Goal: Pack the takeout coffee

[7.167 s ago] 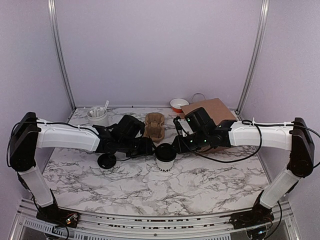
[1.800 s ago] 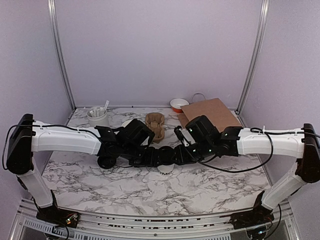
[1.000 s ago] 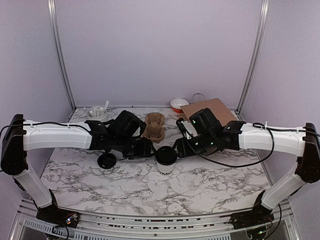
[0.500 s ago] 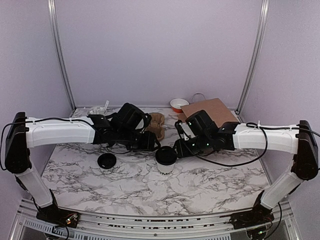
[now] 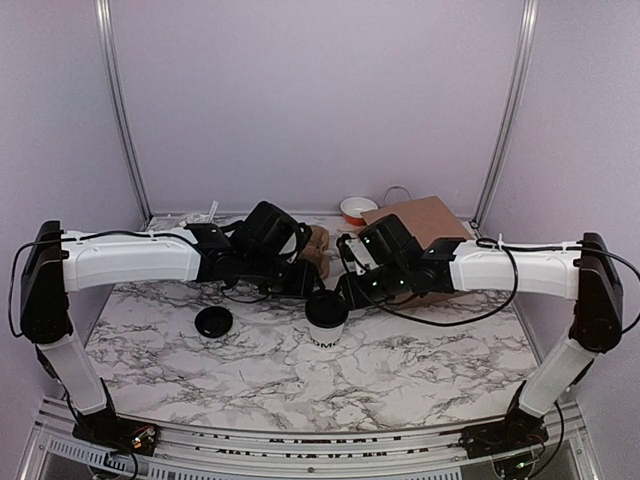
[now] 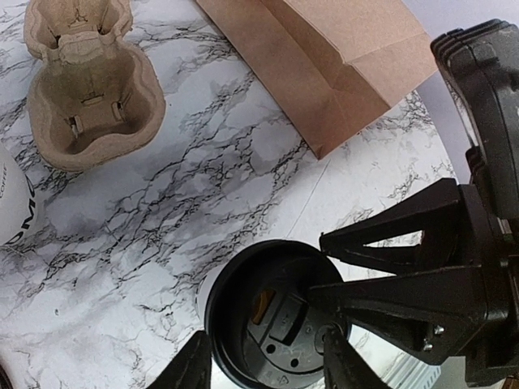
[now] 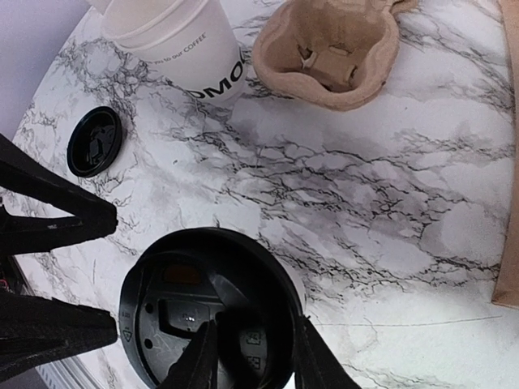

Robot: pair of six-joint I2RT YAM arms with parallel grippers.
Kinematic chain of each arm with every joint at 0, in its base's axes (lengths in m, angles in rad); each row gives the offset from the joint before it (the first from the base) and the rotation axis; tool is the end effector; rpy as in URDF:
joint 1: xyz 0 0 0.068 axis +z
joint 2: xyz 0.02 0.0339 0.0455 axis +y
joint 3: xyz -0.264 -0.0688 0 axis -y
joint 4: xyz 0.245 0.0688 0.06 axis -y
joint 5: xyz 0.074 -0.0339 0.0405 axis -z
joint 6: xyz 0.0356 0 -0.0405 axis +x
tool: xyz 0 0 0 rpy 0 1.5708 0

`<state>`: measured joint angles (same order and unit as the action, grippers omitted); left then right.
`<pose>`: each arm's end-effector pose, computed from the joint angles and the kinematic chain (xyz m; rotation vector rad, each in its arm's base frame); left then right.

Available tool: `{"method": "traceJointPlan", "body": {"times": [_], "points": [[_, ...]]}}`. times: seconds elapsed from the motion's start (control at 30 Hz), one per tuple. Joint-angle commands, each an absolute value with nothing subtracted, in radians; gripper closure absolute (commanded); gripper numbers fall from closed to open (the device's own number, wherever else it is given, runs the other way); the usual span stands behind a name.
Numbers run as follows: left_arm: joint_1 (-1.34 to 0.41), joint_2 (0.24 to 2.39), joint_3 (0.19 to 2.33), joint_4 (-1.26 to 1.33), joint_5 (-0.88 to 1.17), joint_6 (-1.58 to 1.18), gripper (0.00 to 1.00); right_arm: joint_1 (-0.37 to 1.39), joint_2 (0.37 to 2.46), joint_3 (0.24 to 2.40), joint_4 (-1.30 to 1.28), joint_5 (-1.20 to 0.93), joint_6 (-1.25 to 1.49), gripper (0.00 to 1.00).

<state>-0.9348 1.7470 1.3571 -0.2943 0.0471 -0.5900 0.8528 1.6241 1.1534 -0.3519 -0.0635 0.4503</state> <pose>0.2366 -0.3233 0.2665 0.4387 2.3625 -0.8289 0.2313 0.2682 0.2392 -0.5311 2.4473 0.6594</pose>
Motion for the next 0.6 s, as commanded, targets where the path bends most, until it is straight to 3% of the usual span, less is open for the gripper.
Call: {"method": "traceJointPlan", "body": {"times": [0.0,0.57], "points": [[-0.931,1.775,1.388,-0.345,0.015,-0.559,0.54,0.848,1.662,1.205,-0.336,-0.079,0.389,0.69],[-0.932,1.790,1.403,-0.359,-0.008,-0.558,0.60,0.848,1.679,1.304,-0.389,-0.042,0.328,0.64]]}}
